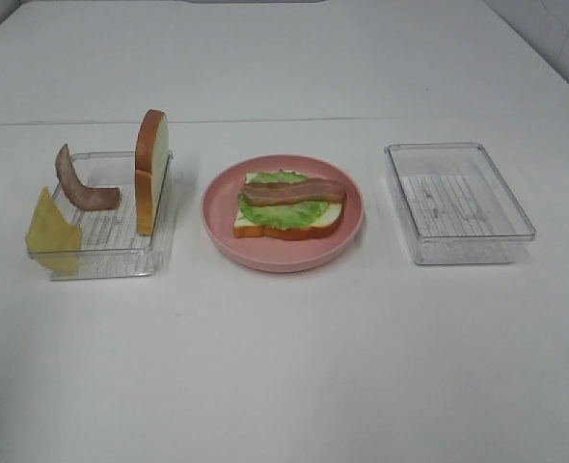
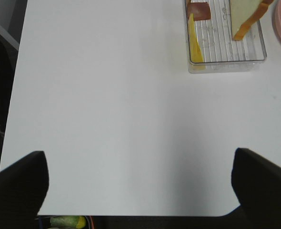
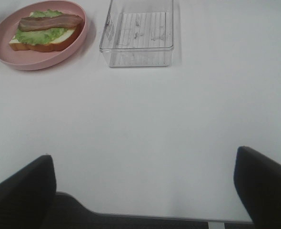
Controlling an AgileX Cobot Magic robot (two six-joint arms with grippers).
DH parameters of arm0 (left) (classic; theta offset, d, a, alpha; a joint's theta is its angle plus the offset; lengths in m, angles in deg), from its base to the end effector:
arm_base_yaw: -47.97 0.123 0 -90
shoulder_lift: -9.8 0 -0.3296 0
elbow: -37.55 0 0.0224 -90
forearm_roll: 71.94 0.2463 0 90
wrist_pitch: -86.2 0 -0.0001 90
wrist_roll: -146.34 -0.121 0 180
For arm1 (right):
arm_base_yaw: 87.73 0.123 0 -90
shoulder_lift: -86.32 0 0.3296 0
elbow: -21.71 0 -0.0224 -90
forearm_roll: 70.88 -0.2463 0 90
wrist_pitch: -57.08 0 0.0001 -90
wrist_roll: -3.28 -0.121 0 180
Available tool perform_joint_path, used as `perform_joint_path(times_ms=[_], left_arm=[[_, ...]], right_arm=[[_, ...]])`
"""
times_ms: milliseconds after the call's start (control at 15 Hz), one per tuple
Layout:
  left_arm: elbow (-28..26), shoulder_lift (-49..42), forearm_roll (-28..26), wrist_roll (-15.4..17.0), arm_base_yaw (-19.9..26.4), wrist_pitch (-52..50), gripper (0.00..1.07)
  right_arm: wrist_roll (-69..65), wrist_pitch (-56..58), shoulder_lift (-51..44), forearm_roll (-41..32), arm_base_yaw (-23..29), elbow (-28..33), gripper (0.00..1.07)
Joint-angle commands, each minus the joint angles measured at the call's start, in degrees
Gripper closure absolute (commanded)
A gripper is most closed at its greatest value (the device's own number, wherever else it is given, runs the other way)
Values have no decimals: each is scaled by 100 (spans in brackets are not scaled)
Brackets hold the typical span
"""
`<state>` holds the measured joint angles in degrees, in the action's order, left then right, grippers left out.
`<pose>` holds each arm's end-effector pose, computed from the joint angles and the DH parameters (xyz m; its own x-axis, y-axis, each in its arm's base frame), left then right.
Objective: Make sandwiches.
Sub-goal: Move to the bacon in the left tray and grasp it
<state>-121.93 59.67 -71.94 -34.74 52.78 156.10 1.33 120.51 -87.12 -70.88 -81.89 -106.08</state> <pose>0.0890 0.0075 0.3856 -0.7680 -0.0457 -0.6388 -0.0694 0.9975 0.0120 -0.0260 -0.0027 0.2429 -0.5333 -0.0203 -0.8457 -0.0837 0.9961 0.0288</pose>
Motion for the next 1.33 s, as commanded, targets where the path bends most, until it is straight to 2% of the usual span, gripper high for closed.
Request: perform_joint_path(times_ms=[67,267,333,600,667,933,1200,1333], left_arm=[[-1249,1811,0,46,-17,556,11],[-2636,3690,34,46,-17,556,12],[-3289,4503,-40,34,-17,561,12],[-4257,5867,-206,11,-46,561,12],[-4607,6555,-447,11,-46,561,12],[-4853,7311,-447,11,-212,561,12],[-5609,8113,-292,109,-693,561,12],[-5758,8319,-292,166,-779,561,12]], right_arm=[[46,-40,-189,0,11,23,11],[46,-40,-189,0,11,23,11],[46,-40,-189,0,11,23,11],[40,-40,-189,0,11,23,11],[40,-40,-189,0,11,23,11],[40,-40,-189,0,11,23,11],[40,-40,-189,0,11,23,11],[40,-40,-189,0,11,23,11]])
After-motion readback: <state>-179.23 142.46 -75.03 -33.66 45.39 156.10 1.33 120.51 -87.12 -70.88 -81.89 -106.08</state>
